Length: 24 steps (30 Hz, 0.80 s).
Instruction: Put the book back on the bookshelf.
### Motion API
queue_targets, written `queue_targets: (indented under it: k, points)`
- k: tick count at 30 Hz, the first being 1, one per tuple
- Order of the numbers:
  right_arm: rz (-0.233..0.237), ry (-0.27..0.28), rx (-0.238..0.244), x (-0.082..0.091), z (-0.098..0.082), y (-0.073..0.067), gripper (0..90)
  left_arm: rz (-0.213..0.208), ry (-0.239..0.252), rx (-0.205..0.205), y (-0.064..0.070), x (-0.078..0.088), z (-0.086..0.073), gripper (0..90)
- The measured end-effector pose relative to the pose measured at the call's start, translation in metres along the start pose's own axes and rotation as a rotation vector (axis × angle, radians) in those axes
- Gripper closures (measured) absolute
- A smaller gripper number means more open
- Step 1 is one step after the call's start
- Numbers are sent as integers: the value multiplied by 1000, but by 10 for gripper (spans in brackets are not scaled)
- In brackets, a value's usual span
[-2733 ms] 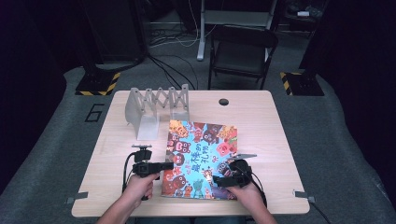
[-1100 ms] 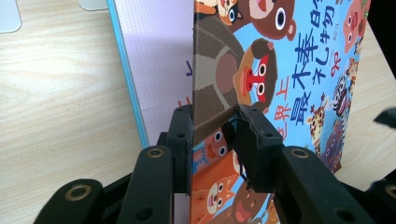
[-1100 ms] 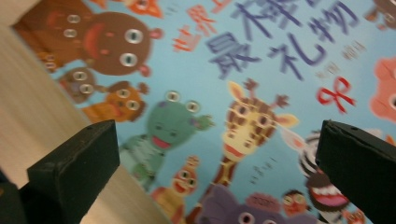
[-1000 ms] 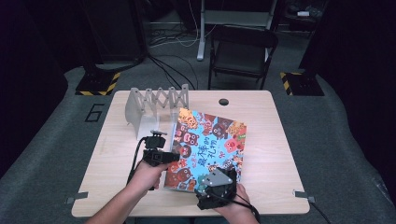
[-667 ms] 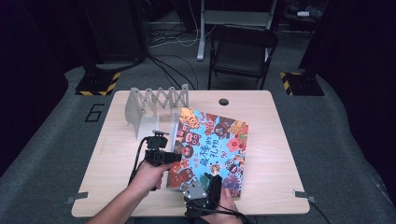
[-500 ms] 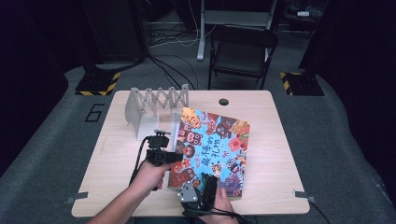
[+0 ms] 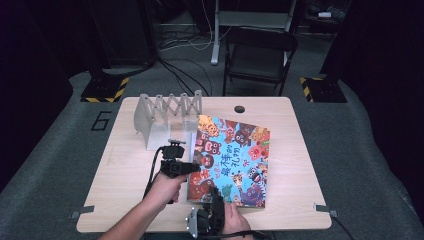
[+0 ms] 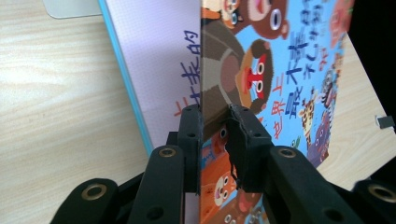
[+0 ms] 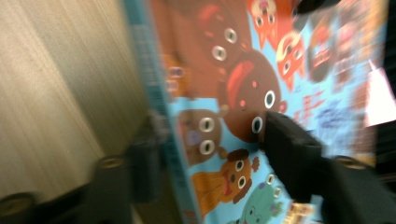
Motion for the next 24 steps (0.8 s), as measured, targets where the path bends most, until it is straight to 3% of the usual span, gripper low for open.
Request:
queue_targets:
  k: [1, 2, 4, 5, 6, 7, 8, 9, 10, 11, 14, 18, 20, 21, 23, 24]
  points:
    - [6, 12, -89, 2, 0, -7, 564, -5, 4, 13, -2, -2, 2, 754]
    - [-22, -2, -53, 5, -2, -5, 629, -32, -4, 41, -5, -5, 4, 749]
    - [-73, 43, -9, 7, -2, -2, 696, -65, 1, 63, -7, -5, 7, 755]
    - [-88, 44, -25, 8, -3, -2, 733, -44, -7, 59, -7, -6, 8, 747]
    - [-103, 59, -21, 9, -4, 1, 759, -65, -7, 85, -11, -7, 10, 746]
    - [-100, 61, -29, 9, -5, 5, 764, -76, -14, 97, -12, -8, 10, 742]
    - [-118, 61, -6, 9, -5, 5, 768, -94, -19, 100, -15, -9, 11, 740]
    - [-108, 59, -35, 9, -6, 5, 771, -116, -18, 128, -17, -10, 11, 741]
    - [-105, 59, -33, 10, -6, 7, 773, -143, -41, 134, -21, -9, 10, 729]
    - [-105, 61, -18, 10, -6, 6, 772, -165, -49, 158, -24, -10, 10, 701]
    - [-95, 64, -32, 12, -7, 3, 773, -224, -65, 203, -29, -10, 8, 638]
    - [-78, 78, -60, 18, -7, 5, 774, -343, -72, 251, -36, -4, 6, 531]
    - [-77, 89, -67, 22, -4, 8, 774, -365, -72, 273, -39, 1, 5, 474]
    - [-73, 88, -42, 23, -3, 10, 778, -373, -56, 271, -42, 7, 5, 380]
    - [-65, 83, -49, 24, -5, 7, 776, -369, -31, 283, -48, 19, 7, 350]
    - [-49, 73, -62, 25, -6, 6, 773, -336, -19, 278, -50, 25, 7, 338]
Point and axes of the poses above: each handheld gripper's, and its own axes: x roughly backward along the jaws, z roughly out of its top, y roughly to its right, the point moved 2 cm from there along -x, roughly forward along the jaws, and after that the axes turned 7 degrees about -y, right-handed, at the moved point
